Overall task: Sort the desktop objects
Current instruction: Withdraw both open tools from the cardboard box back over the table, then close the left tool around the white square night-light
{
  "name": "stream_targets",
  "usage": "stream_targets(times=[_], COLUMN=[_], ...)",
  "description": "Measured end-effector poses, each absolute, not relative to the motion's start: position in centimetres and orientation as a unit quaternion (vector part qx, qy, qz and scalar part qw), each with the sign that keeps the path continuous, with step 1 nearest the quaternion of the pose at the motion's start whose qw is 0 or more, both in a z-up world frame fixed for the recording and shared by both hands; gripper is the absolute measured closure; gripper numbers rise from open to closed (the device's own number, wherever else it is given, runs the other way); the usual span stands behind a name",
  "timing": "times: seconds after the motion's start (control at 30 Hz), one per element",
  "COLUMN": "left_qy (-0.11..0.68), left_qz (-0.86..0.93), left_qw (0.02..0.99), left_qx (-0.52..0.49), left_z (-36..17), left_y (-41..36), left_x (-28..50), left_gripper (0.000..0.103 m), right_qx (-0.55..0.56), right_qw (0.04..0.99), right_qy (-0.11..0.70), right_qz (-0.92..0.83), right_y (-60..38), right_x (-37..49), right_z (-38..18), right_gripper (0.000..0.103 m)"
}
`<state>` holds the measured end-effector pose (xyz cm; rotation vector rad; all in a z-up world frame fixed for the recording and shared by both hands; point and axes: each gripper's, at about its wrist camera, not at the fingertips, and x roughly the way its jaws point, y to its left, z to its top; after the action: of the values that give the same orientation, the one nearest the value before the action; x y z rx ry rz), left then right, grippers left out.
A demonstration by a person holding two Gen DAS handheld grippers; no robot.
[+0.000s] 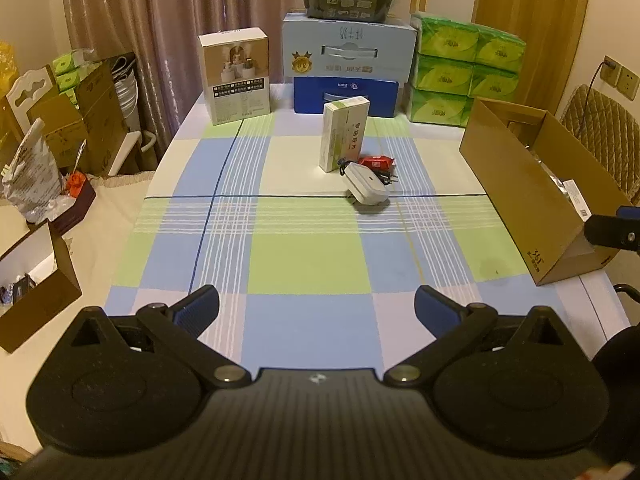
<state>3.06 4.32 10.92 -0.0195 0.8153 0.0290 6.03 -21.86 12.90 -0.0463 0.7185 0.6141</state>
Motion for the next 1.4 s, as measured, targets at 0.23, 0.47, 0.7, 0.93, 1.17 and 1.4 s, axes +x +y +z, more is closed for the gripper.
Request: stream_targets(times=[0.23, 0.47, 0.7, 0.93, 1.17, 1.4], left_qy=[0.395, 0.396, 0.4, 0.4, 0.404, 0.383], left_qz=[0.006, -0.009, -0.016, -0.049, -0.038, -0.008], left_qw=[0.919, 0.918, 0.916, 0.913, 0.912, 0.922], left_qx=[-0.004, 0.012, 0.026, 0.063, 0.066, 0.061], left_z=[10.3, 9.4, 7.5, 5.2, 2.8, 1.2], left_y=[4.4, 4.6, 5.2, 5.3, 6.2, 7.2], left_x=[4.4, 6.8, 10.2, 13.7, 17.1, 20.5], left_gripper=[0.001, 0.001, 0.001, 0.001, 0.001, 0.001], right_qx=[-0.038, -0.039, -0.024, -0.012, -0.005, -0.007], right_qw=[0.884, 0.88, 0.874, 0.868, 0.867, 0.868], right_qy=[0.349, 0.36, 0.375, 0.383, 0.379, 0.371], right_qz=[0.308, 0.308, 0.308, 0.315, 0.323, 0.331], right_y=[-20.4, -19.2, -18.0, -16.0, -13.5, -11.6], right_x=[7.2, 9.5, 12.9, 16.4, 19.4, 21.8], right_z=[12.0, 10.3, 8.3, 6.3, 3.6, 0.9], right_gripper=[0.002, 0.002, 0.002, 0.002, 0.002, 0.002])
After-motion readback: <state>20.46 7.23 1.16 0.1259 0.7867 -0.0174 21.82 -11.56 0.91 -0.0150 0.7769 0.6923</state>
